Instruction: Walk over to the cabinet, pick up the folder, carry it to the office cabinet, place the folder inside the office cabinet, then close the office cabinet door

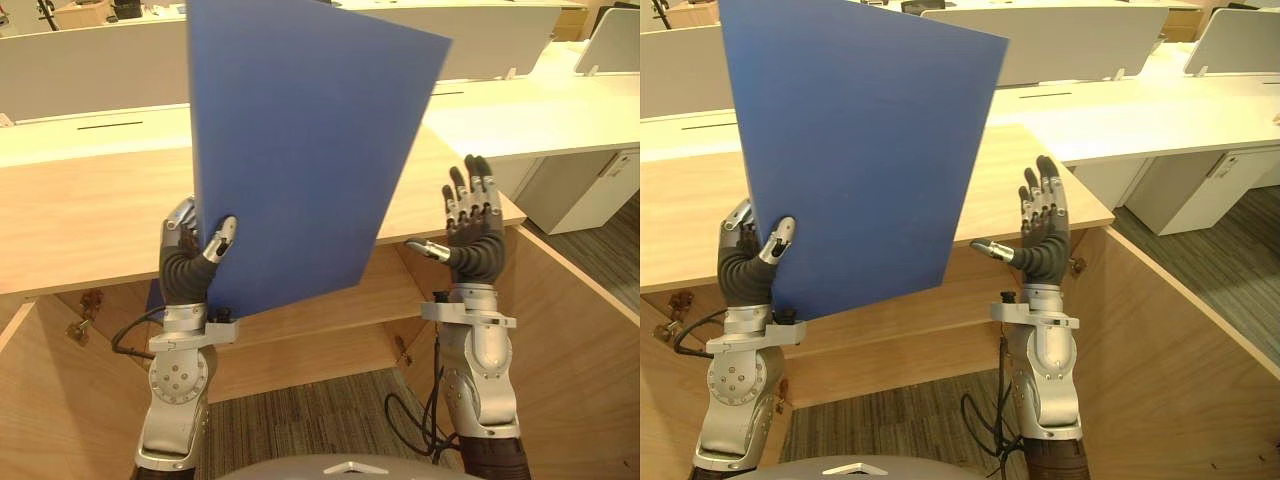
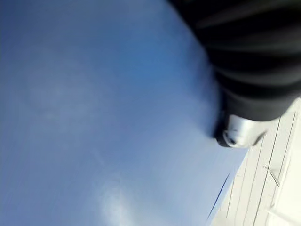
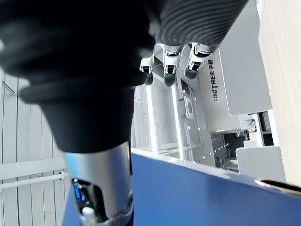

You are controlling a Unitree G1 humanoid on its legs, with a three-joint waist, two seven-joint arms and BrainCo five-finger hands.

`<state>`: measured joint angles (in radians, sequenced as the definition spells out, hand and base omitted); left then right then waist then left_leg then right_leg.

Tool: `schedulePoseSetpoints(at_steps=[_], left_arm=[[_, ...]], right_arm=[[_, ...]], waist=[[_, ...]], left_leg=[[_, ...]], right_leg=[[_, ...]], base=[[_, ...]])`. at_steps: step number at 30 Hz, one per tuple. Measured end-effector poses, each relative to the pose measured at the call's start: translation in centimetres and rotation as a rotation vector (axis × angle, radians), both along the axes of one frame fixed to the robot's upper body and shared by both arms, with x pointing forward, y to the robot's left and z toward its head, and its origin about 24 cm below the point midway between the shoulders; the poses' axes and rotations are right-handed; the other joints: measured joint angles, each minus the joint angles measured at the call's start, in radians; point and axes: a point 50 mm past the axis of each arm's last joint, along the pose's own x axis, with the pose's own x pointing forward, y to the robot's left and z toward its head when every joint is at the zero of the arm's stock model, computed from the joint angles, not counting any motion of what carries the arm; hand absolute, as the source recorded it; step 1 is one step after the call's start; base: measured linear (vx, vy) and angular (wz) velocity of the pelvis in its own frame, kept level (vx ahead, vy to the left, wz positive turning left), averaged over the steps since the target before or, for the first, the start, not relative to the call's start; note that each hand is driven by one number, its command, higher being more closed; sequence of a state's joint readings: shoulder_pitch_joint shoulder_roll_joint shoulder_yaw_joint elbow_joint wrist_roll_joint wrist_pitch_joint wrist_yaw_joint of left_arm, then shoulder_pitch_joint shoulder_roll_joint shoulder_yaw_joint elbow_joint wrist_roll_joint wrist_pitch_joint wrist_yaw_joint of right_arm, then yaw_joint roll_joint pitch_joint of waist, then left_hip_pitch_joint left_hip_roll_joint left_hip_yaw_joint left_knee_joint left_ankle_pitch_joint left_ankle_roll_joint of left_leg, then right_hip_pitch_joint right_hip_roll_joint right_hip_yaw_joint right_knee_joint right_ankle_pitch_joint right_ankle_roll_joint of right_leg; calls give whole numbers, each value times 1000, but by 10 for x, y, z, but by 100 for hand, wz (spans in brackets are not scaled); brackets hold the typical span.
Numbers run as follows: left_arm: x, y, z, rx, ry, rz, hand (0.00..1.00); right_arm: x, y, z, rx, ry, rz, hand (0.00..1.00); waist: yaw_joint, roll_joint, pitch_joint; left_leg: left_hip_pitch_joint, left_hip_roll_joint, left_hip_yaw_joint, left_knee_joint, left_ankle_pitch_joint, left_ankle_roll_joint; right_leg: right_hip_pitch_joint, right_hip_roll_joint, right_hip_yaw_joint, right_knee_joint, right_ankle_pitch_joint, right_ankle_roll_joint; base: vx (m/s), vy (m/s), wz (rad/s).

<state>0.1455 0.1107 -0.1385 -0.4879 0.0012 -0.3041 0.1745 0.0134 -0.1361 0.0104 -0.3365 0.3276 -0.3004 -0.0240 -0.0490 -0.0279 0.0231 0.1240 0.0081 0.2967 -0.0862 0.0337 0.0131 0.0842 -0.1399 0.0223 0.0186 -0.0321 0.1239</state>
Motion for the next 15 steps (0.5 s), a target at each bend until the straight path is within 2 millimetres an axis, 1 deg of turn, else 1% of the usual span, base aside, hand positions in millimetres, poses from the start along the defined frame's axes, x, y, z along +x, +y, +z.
schedulePoseSetpoints(at_steps=[4,8,9,10,12,15], left_arm=[[0,-8,0,9,-2,-69,100],[0,-16,2,4,-7,-124,100],[0,-16,2,5,-7,-128,100],[1,-17,1,6,-4,-131,100],[2,-17,0,3,2,-132,100],[5,-17,-2,1,13,-139,100]], right_arm=[[8,10,-3,3,14,81,0],[9,18,-6,-35,25,149,0],[12,21,-8,-25,34,174,0],[15,23,-9,-20,41,189,100],[19,26,-10,-16,54,209,100],[19,29,-12,8,66,247,100]], waist=[[3,0,0],[12,-2,0],[13,-2,0],[13,-2,0],[16,-2,-1],[22,-6,-3]], left_leg=[[-5,0,-9,0,4,0],[-17,-1,-25,0,12,-1],[-18,0,-26,0,14,-1],[-18,0,-26,0,15,-1],[-19,0,-29,0,16,-1],[-22,0,-33,-1,18,-1]], right_leg=[[0,-1,-9,0,-1,-1],[-1,-1,-22,-3,0,-1],[-2,-1,-27,-4,0,-1],[-2,-1,-28,-4,0,-2],[-1,-1,-31,-4,1,-2],[-1,-1,-33,-4,1,-2]], base=[[-24,-11,6],[-8,-11,13],[-10,-14,6],[-13,-15,3],[-7,-4,2],[-10,-4,4]])
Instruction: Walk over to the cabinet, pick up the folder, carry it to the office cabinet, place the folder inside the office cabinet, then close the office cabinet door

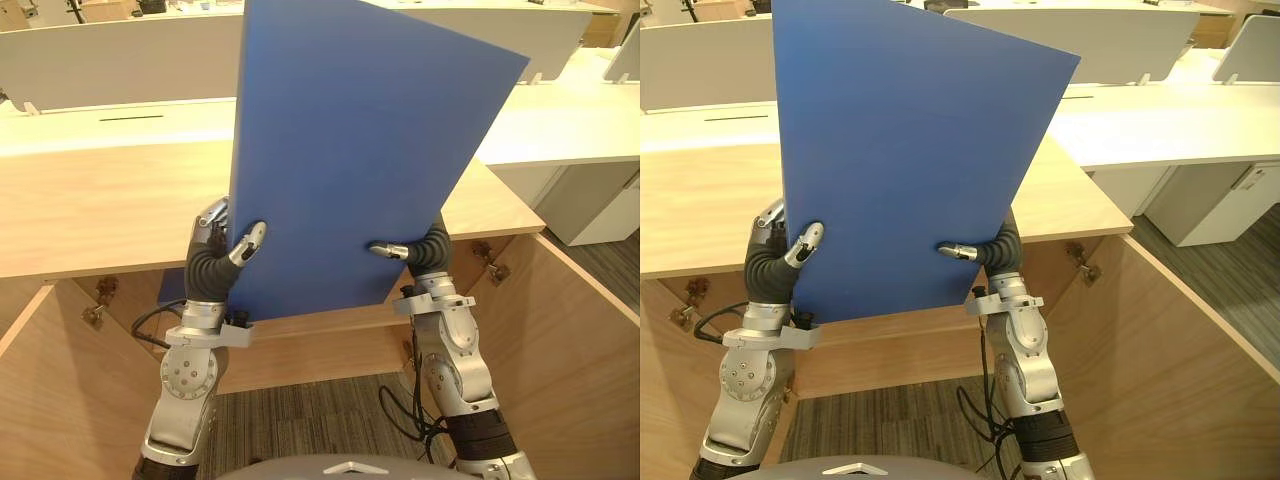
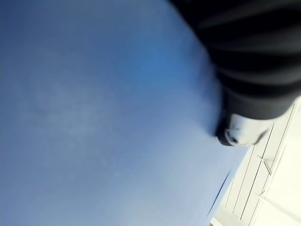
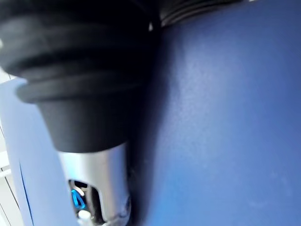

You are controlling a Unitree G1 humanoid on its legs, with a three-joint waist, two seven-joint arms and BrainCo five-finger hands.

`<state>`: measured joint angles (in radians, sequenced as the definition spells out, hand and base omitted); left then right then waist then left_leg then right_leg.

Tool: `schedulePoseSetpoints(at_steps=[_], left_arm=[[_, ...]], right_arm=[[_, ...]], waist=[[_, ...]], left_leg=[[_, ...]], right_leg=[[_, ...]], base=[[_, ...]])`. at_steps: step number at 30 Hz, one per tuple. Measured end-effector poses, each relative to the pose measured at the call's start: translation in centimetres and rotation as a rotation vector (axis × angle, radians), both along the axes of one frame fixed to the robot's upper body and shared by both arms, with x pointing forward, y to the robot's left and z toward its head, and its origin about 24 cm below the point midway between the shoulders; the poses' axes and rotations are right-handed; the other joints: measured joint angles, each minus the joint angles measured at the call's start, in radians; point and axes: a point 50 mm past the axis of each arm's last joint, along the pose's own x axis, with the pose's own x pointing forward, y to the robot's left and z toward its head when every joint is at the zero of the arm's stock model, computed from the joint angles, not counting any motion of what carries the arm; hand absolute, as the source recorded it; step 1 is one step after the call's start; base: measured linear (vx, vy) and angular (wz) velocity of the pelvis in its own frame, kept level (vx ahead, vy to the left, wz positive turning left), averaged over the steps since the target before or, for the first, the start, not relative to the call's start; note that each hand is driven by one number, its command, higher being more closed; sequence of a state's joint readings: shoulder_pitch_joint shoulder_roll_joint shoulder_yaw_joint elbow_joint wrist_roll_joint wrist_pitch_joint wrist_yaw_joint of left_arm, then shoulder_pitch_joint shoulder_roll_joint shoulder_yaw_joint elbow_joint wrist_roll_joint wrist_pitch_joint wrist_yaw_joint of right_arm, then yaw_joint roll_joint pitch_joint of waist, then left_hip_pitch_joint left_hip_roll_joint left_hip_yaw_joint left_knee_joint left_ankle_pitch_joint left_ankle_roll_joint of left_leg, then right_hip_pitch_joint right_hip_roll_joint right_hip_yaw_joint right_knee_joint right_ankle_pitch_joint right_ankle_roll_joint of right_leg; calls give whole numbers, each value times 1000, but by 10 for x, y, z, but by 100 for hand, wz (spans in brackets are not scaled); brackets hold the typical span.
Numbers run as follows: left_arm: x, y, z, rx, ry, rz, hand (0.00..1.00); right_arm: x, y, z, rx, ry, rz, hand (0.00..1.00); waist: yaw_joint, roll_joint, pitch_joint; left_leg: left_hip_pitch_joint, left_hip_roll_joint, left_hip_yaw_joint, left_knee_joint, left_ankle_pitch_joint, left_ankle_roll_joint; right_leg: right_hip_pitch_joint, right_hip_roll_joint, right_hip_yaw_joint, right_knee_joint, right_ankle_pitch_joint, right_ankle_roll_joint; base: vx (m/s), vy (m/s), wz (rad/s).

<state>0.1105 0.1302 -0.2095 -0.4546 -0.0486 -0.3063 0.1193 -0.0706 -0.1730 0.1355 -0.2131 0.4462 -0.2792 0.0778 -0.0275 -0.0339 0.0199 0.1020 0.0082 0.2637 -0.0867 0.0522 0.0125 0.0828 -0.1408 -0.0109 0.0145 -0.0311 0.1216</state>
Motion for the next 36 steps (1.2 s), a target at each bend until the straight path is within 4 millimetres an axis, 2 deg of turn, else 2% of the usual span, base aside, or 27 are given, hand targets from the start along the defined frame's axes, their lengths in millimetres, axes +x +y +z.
schedulePoseSetpoints(at_steps=[8,9,17,21,26,31,33,36], left_arm=[[1,3,0,20,1,1,100],[1,4,0,21,1,4,0],[2,9,1,34,-11,70,0],[0,24,-1,28,-8,196,0],[-3,44,-16,32,46,347,0],[-12,72,-44,3,180,533,0],[-20,91,-69,-2,313,641,0],[-32,103,-91,7,432,708,0]], right_arm=[[2,4,-9,31,39,69,100],[2,4,-9,30,40,73,100],[2,8,-9,35,40,78,100],[1,17,-10,36,39,87,100],[0,21,-10,36,37,78,100],[-5,13,-20,41,78,-1,100],[-5,-1,-22,70,92,-88,100],[-5,-12,-23,84,98,-151,100]], waist=[[0,-15,-15],[0,-16,-16],[0,-16,-17],[0,-16,-20],[7,-20,-26],[14,-22,-30],[17,-21,-31],[19,-21,-31]], left_leg=[[-19,0,-7,-1,12,2],[-18,0,-8,-1,13,2],[-18,2,-10,-2,17,-3],[-18,4,-13,-2,17,-6],[-20,4,-18,-2,17,-6],[-28,4,-37,-2,18,-7],[-32,4,-46,-2,18,-8],[-34,4,-56,-2,18,-8]], right_leg=[[-14,1,-3,0,4,-2],[-13,1,-3,0,4,-2],[-14,2,-5,4,4,-12],[-13,3,-8,5,5,-14],[-10,3,-13,2,5,-14],[-7,2,-34,0,1,-13],[-6,2,-47,0,-2,-15],[0,2,-56,0,-6,-15]], base=[[-12,-2,2],[0,0,0],[-46,-1,1],[-8,0,0],[1,-2,2],[7,-6,11],[2,-5,13],[7,-4,11]])
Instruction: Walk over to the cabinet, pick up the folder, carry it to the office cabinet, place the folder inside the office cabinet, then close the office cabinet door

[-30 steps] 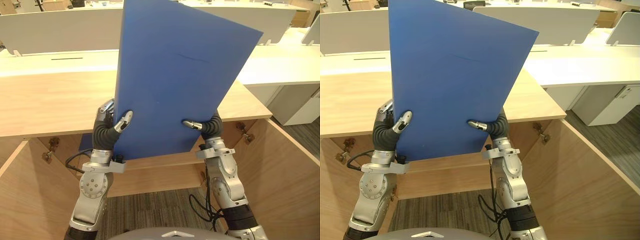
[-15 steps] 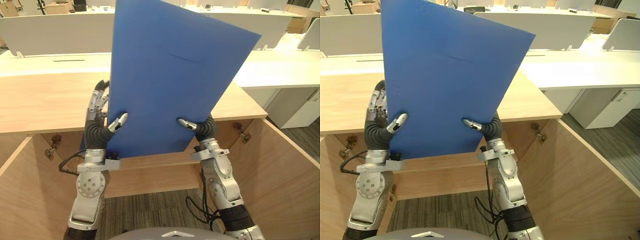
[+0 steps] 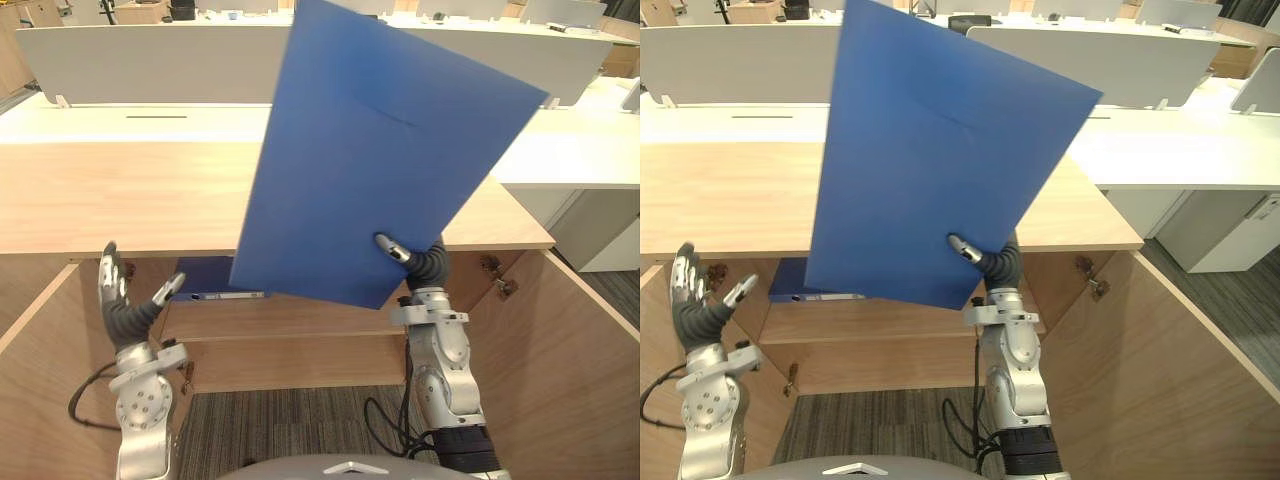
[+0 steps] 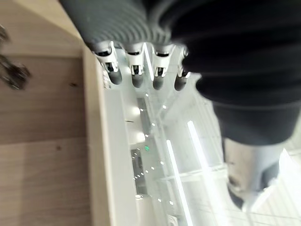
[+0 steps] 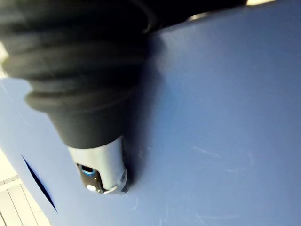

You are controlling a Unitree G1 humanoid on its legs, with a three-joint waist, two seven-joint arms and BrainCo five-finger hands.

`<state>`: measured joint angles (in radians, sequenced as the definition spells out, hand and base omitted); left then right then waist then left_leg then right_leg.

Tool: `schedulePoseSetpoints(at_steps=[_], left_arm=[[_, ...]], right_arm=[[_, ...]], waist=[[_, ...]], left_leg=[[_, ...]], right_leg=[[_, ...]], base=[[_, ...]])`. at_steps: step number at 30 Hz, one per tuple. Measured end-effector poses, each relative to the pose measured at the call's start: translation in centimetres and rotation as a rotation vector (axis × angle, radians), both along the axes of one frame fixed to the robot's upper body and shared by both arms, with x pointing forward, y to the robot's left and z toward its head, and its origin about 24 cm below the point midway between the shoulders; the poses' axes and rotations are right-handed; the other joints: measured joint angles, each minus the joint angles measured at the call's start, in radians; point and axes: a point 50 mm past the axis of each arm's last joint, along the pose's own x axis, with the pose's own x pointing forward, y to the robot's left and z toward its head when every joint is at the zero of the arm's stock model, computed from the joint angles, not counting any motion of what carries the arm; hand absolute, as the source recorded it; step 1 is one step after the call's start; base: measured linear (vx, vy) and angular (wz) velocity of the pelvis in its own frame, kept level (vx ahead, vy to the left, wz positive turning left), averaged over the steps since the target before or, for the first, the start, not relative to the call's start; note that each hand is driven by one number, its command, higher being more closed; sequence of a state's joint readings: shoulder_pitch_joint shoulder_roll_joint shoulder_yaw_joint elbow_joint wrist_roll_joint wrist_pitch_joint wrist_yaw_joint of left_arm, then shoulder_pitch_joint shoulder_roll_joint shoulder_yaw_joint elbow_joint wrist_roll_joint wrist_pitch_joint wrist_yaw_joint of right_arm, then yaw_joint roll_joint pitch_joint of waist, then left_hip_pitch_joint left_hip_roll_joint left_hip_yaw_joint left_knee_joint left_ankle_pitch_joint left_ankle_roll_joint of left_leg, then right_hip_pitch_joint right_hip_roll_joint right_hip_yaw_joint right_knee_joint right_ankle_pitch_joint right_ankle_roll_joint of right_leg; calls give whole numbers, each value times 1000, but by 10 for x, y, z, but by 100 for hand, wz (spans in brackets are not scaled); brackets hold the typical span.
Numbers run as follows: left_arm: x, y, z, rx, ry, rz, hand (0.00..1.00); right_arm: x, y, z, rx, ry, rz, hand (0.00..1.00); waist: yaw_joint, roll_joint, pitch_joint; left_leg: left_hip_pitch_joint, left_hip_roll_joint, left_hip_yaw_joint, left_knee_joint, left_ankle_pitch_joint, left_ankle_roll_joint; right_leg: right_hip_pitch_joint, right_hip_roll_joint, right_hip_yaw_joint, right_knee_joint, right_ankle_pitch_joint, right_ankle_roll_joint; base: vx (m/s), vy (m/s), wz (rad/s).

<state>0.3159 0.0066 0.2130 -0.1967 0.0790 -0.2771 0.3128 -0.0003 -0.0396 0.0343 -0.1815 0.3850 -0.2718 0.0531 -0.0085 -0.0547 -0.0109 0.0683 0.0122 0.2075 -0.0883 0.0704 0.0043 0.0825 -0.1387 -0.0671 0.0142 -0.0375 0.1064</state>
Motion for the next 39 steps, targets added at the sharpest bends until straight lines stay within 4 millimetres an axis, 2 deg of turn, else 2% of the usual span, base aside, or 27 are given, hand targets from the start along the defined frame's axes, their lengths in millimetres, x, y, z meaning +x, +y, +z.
schedulePoseSetpoints(at_steps=[3,8,10,16,18,21,26,29,30,32,33,34,35,36,37,39], left_arm=[[-10,6,-28,-38,134,40,0],[-23,3,-75,-117,354,30,0],[-34,2,-98,-156,470,24,0],[-62,-5,-145,-248,721,12,0],[-75,-8,-160,-277,809,6,0],[-83,-10,-172,-284,889,-24,0],[-99,-12,-191,-278,1040,-87,0],[-100,-10,-196,-265,1089,-108,0],[-101,-9,-197,-259,1108,-117,0],[-98,-9,-199,-236,1126,-148,0],[-91,-9,-197,-223,1118,-168,0],[-84,-9,-196,-206,1107,-185,0],[-78,-9,-194,-195,1095,-195,0],[-62,-9,-190,-176,1062,-215,0],[-43,-10,-185,-152,1022,-236,0],[-19,-11,-176,-126,960,-257,0]], right_arm=[[-1,-3,-1,-32,7,-37,100],[-4,-5,-4,-87,26,-80,100],[-4,-5,-4,-112,29,-100,100],[-4,0,-4,-165,29,-107,100],[-5,7,-4,-184,26,-79,100],[-6,18,-4,-231,15,-28,100],[-13,49,-7,-380,-17,132,100],[-17,66,-16,-456,-12,237,100],[-17,72,-22,-494,0,274,100],[-14,80,-30,-568,8,322,100],[-12,84,-32,-629,-2,356,100],[-7,88,-30,-690,-30,382,100],[-4,90,-29,-717,-44,388,100],[3,92,-25,-770,-71,388,100],[12,93,-22,-816,-88,379,100],[23,93,-19,-884,-102,376,100]], waist=[[2,2,0],[11,2,0],[12,4,1],[11,4,3],[10,5,7],[10,6,20],[12,12,35],[15,8,54],[15,17,65],[15,12,84],[19,22,96],[27,11,121],[32,20,144],[33,13,184],[33,13,228],[33,16,290]], left_leg=[[-3,1,-9,0,0,0],[-22,1,-21,0,0,-2],[-26,1,-21,0,-1,-3],[-28,2,-21,1,1,0],[-28,3,-21,1,0,0],[-29,8,-20,1,0,-1],[-30,9,-18,0,-9,-11],[-32,10,-18,0,-9,-11],[-34,10,-18,0,-9,-11],[-38,9,-17,1,-9,-11],[-64,15,-8,1,-6,-13],[-86,15,6,6,2,-11],[-103,15,10,7,7,-10],[-133,15,15,9,27,3],[-199,14,14,64,20,5],[-320,25,9,216,-35,12]], right_leg=[[3,1,-7,0,-4,0],[-7,1,-25,-5,-6,0],[-11,1,-26,-6,-7,0],[-12,1,-27,-3,-4,5],[-12,2,-27,-2,-4,5],[-13,4,-26,-3,-3,4],[-13,7,-24,-12,-6,1],[-13,9,-23,-16,-7,-6],[-15,9,-23,-17,-7,-7],[-21,9,-21,-15,-7,-7],[-64,8,-5,7,-8,-9],[-110,10,4,46,-7,-8],[-137,10,8,66,-7,-8],[-191,10,20,110,-10,-9],[-252,4,25,165,-20,-10],[-339,-5,26,247,-37,-8]], base=[[8,-3,10],[6,-4,7],[16,1,0],[10,-1,0],[0,0,0],[0,0,0],[0,0,0],[0,0,0],[0,0,0],[-10,6,-5],[-36,22,-23],[-38,26,-26],[-43,27,-23],[-77,17,-6],[-99,8,1],[-127,-3,8]])
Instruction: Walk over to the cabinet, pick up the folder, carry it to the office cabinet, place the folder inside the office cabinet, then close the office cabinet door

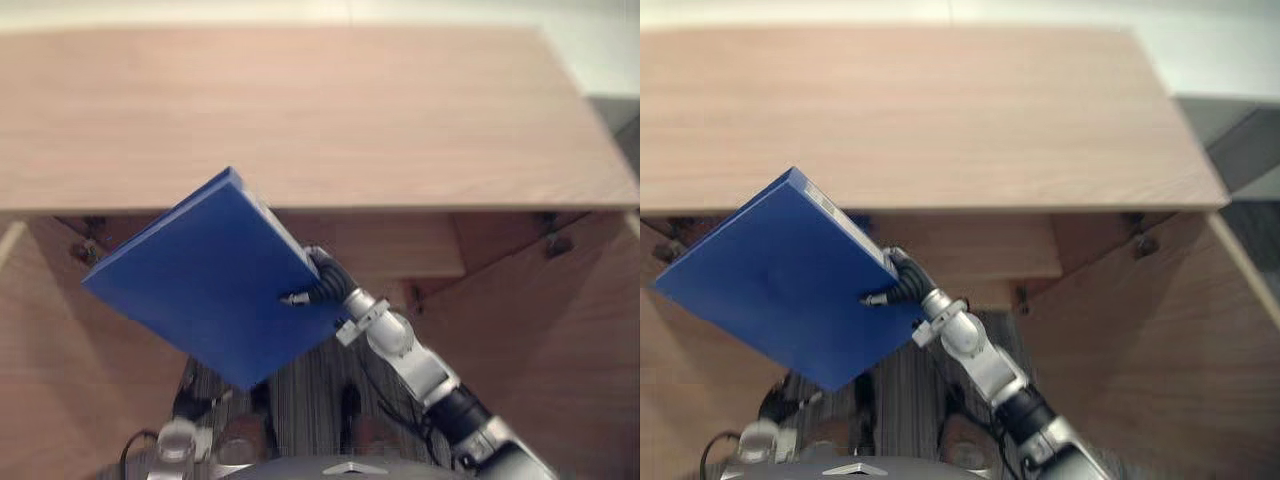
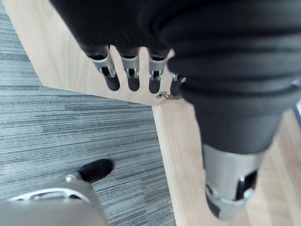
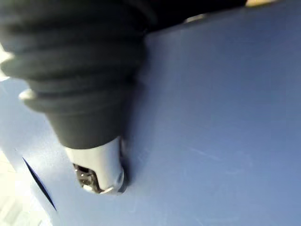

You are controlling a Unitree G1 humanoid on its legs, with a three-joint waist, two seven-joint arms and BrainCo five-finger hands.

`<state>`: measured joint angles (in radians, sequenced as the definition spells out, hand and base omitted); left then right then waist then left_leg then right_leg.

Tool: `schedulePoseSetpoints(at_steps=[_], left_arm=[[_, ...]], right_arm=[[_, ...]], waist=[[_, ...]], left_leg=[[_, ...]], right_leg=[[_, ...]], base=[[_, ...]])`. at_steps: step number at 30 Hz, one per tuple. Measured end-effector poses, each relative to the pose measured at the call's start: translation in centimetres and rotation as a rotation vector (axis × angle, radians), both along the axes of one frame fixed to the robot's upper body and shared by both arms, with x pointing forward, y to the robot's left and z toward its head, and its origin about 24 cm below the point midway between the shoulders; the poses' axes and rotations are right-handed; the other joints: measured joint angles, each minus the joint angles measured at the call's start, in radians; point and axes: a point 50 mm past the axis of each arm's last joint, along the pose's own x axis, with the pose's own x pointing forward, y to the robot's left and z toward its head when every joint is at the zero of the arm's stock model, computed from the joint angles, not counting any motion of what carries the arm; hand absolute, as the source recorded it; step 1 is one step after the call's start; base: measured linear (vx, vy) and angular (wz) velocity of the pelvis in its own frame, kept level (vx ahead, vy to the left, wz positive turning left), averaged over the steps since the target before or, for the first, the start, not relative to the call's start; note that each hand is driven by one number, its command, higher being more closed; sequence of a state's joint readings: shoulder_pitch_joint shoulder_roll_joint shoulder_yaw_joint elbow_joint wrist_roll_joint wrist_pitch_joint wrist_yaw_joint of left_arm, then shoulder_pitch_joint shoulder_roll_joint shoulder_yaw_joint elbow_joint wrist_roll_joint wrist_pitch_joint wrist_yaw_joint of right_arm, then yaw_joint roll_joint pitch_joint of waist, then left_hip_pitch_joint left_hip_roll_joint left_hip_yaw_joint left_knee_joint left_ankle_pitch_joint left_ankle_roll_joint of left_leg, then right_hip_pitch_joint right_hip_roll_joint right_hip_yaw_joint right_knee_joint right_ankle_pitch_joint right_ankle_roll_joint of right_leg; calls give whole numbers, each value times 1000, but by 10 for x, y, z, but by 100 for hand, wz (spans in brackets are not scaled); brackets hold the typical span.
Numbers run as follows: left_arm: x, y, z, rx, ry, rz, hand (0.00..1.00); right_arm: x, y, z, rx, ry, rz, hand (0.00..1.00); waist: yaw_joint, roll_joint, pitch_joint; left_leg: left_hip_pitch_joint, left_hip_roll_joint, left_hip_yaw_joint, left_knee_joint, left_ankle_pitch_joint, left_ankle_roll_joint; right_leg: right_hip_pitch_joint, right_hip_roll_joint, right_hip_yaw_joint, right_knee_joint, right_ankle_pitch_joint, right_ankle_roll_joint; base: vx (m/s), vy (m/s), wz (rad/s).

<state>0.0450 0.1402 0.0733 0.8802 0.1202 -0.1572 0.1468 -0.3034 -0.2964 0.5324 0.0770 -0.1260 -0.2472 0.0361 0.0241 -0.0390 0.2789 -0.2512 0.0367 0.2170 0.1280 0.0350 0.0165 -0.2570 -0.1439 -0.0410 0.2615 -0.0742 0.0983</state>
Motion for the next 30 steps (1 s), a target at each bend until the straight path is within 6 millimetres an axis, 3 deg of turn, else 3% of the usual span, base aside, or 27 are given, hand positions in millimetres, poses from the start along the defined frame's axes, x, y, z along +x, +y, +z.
schedulePoseSetpoints(at_steps=[5,9,16,23,30], left_arm=[[25,-1,12,18,-71,-48,0],[39,-3,25,13,-150,-52,0],[62,-7,47,-1,-277,-53,0],[72,-8,61,-37,-366,-20,0],[78,-10,69,-71,-416,2,0]], right_arm=[[4,-13,-8,-84,17,-22,100],[13,-31,2,-31,8,-119,100],[21,-57,55,294,-107,-266,100],[33,-80,88,524,-156,-351,100],[66,-107,129,868,-153,-461,100]], waist=[[-4,16,93],[-4,40,151],[20,51,186],[40,51,187],[64,51,187]], left_leg=[[-202,16,-30,244,-87,8],[-347,44,-33,387,-140,5],[-507,85,-32,475,-150,8],[-589,103,-43,540,-174,7],[-640,107,-52,570,-193,5]], right_leg=[[-176,-21,-7,207,-85,4],[-313,-25,-6,345,-135,-8],[-473,-26,-29,428,-143,-17],[-542,-27,-44,480,-159,-22],[-587,-31,-53,508,-179,-28]], base=[[-134,18,17],[-159,4,4],[-70,-18,-4],[45,-47,0],[63,-29,2]])
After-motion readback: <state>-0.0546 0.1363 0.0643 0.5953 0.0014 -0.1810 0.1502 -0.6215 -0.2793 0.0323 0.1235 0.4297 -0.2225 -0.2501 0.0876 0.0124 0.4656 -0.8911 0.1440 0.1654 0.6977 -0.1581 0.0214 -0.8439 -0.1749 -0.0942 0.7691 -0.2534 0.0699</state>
